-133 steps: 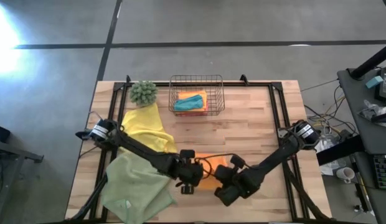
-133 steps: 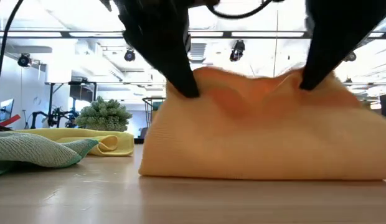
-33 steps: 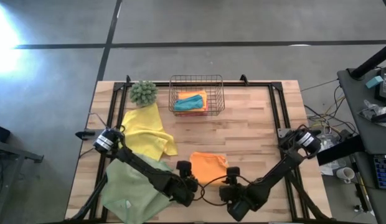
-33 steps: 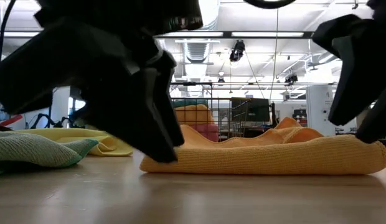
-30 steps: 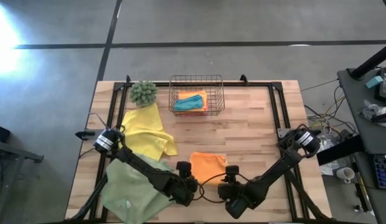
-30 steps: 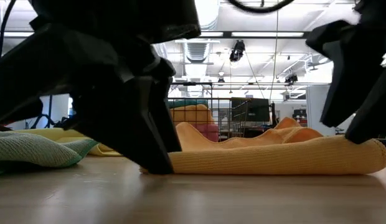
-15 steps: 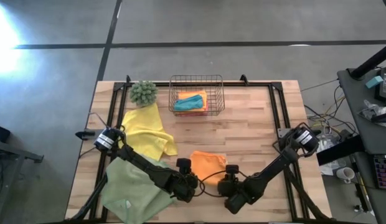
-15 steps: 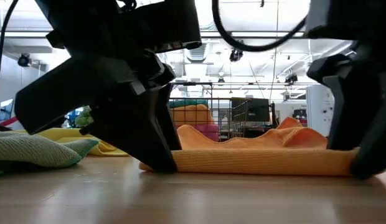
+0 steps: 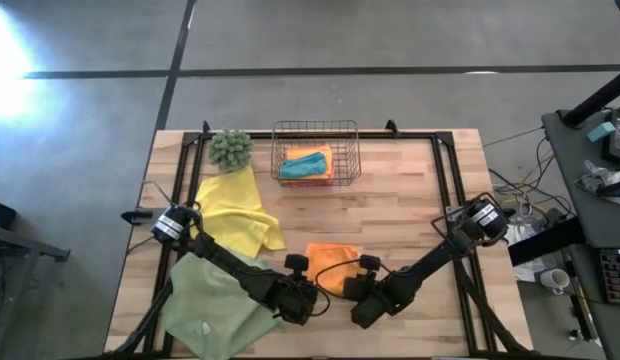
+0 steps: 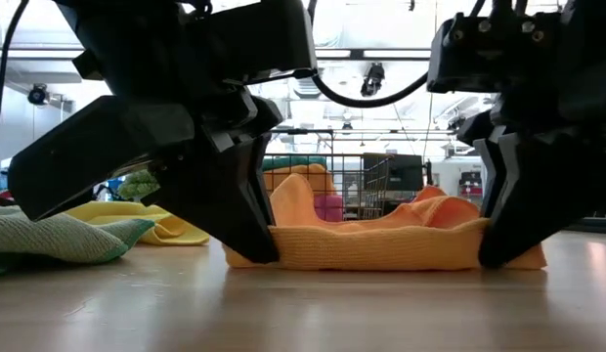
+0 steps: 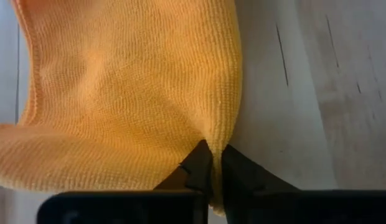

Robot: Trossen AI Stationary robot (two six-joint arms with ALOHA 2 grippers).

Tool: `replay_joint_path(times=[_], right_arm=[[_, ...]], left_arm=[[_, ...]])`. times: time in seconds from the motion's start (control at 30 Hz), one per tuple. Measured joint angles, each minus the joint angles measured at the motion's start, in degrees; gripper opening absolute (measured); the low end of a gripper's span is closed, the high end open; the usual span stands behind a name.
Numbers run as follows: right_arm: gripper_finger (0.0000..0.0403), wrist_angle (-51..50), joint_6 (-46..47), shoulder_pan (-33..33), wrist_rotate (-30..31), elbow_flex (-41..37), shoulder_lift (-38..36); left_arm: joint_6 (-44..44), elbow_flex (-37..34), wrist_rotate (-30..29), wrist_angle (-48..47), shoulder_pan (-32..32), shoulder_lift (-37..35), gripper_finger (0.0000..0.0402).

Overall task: Fold microfiber towels
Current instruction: Put the folded orange microfiber towel into the wire basket

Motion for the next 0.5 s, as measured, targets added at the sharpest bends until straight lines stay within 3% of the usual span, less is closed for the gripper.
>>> replay_joint_path(times=[0.23,0.5], right_arm=[[0.0011,-1.89,-1.94,-0.19,0.1,3.06,-1.37],[0.0009,-13.7,-0.09,-0.21,5.15,10.72,-4.27]], left_arm=[[0.39,-0.07,2.53,-1.98,1.16,-1.99,0.0003],[3.24,-0.07,3.31,-7.83,2.93,-9.53,0.0002]])
